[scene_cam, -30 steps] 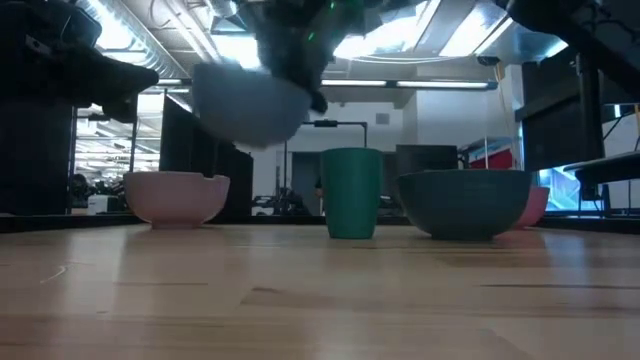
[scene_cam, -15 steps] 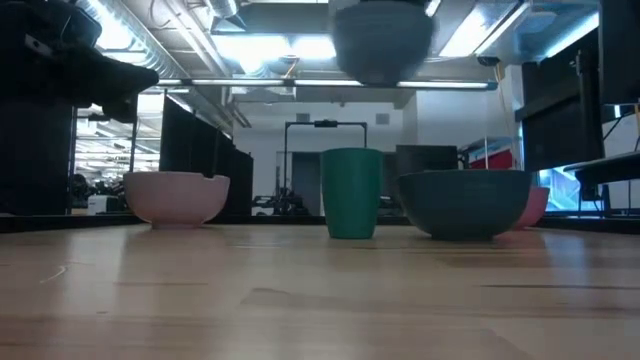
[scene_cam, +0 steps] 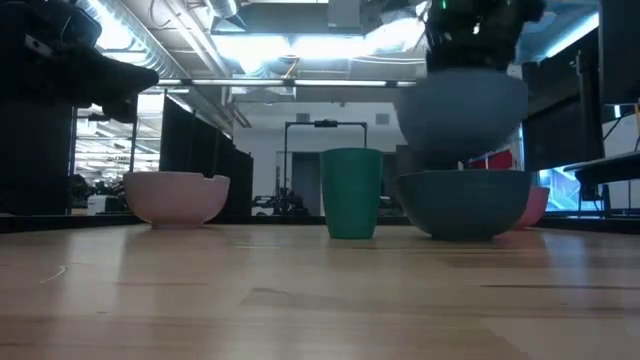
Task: Nest bowls inside each other
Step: Stack the light blue bowl on top of the dark blue bowl, then stack the pink bowl on top of the light blue bowl
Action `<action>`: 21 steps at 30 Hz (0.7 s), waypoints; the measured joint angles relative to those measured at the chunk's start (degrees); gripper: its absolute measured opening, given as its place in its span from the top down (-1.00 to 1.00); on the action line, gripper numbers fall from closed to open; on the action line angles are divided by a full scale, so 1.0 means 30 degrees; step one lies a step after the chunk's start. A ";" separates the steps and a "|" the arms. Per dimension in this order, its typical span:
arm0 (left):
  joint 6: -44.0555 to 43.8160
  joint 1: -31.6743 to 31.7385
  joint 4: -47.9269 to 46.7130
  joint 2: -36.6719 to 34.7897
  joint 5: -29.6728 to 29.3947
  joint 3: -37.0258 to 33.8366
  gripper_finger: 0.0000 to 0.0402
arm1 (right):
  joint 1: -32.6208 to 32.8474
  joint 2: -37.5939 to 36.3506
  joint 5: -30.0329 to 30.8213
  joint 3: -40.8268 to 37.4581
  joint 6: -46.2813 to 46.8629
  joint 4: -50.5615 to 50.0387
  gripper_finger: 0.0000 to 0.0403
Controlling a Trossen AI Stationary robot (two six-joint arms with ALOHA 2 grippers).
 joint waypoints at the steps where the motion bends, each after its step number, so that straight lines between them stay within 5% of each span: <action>1: -0.0002 0.0002 0.0002 0.0000 0.0000 0.0000 1.00 | 0.0006 0.0041 -0.0035 -0.0515 -0.0102 0.0298 1.00; 5: 0.0000 0.0000 0.0002 0.0000 0.0000 0.0000 1.00 | 0.0000 0.0056 -0.0444 -0.2045 -0.0113 0.2329 0.99; 16: 0.0000 0.0000 -0.0005 0.0007 -0.0007 0.0000 1.00 | 0.0000 0.0136 -0.0682 -0.2759 -0.0034 0.3195 0.54; 21: 0.0000 0.0005 -0.0005 0.0000 0.0000 0.0000 1.00 | 0.0016 0.0141 0.0784 -0.0414 -0.1308 0.0604 0.12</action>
